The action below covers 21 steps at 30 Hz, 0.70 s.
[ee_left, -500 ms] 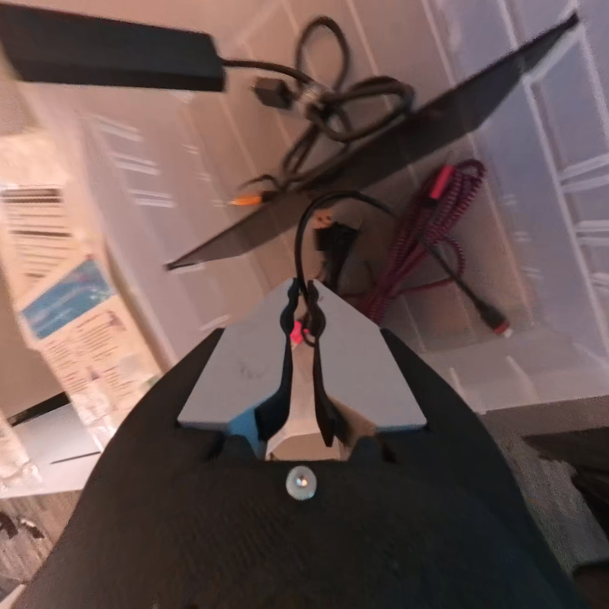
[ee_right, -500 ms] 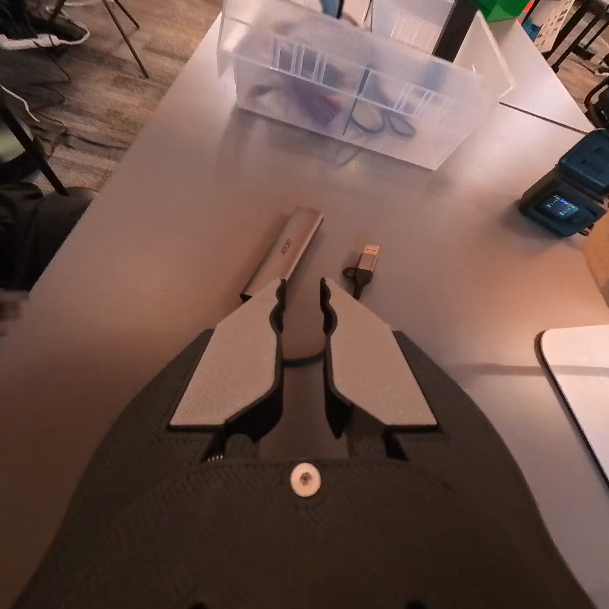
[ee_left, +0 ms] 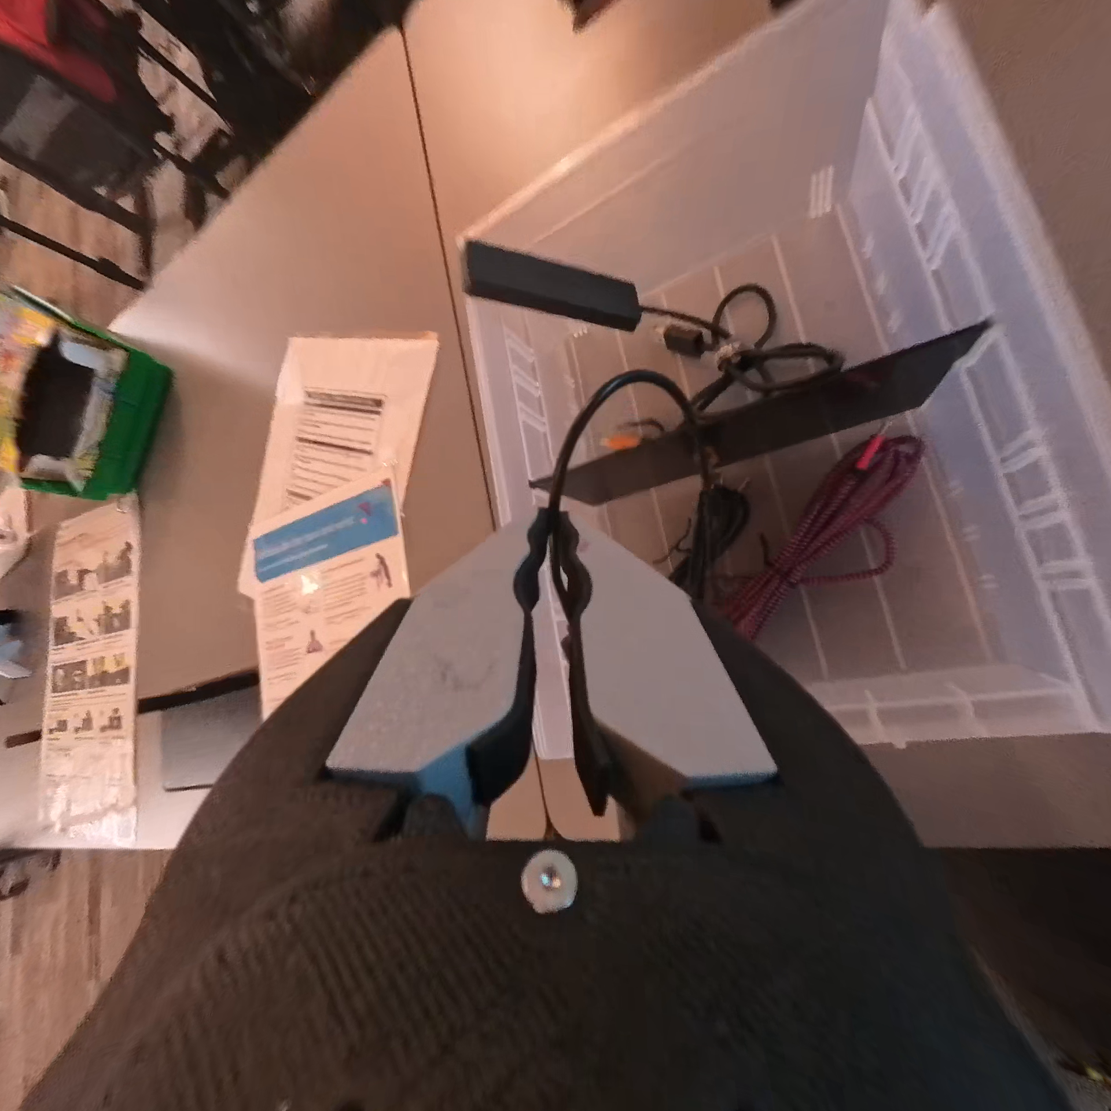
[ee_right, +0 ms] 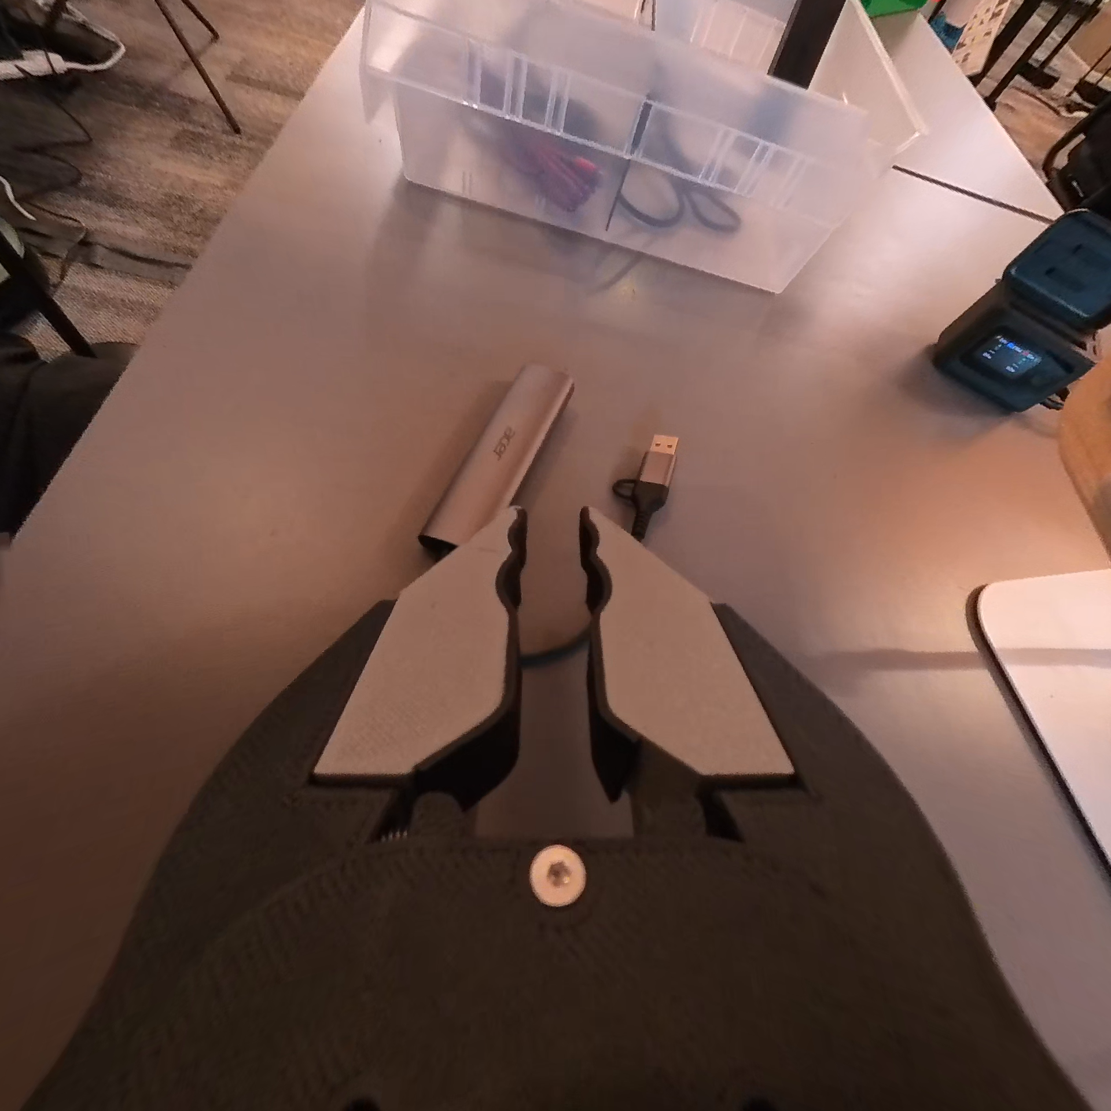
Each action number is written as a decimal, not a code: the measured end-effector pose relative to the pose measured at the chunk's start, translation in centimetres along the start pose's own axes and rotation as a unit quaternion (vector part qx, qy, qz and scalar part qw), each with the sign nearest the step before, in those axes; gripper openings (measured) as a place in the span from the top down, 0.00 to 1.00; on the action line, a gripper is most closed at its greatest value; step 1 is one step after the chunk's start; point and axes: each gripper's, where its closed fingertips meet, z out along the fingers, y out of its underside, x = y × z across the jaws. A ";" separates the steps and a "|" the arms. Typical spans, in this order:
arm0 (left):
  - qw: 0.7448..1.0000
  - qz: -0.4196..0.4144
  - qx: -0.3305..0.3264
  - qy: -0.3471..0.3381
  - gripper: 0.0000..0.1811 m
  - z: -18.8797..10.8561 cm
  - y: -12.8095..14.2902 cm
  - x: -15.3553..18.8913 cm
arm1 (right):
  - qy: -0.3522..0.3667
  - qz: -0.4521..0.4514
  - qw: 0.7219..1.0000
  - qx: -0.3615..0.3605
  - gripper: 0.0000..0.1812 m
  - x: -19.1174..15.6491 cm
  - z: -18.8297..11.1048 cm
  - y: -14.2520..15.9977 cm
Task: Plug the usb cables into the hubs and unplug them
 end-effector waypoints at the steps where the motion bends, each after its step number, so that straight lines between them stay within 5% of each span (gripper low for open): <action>1: 1.000 -0.001 0.018 -0.005 1.00 -1.0 -1.0 -0.1 | 0.000 0.003 1.000 0.003 0.92 0.0 -0.1 -0.1; 10: 0.987 0.069 0.142 0.030 1.00 -8.8 -10.8 6.9 | -0.011 0.011 0.999 0.045 0.82 -0.5 -0.9 -2.2; 16: 0.963 0.131 0.190 0.141 1.00 -11.3 -15.3 17.1 | -0.025 0.033 0.994 0.105 0.71 -1.2 -1.7 -5.2; 21: 0.921 0.188 0.255 0.227 1.00 -13.1 -18.1 25.6 | -0.011 0.049 0.986 0.157 0.78 -0.3 -3.6 -7.0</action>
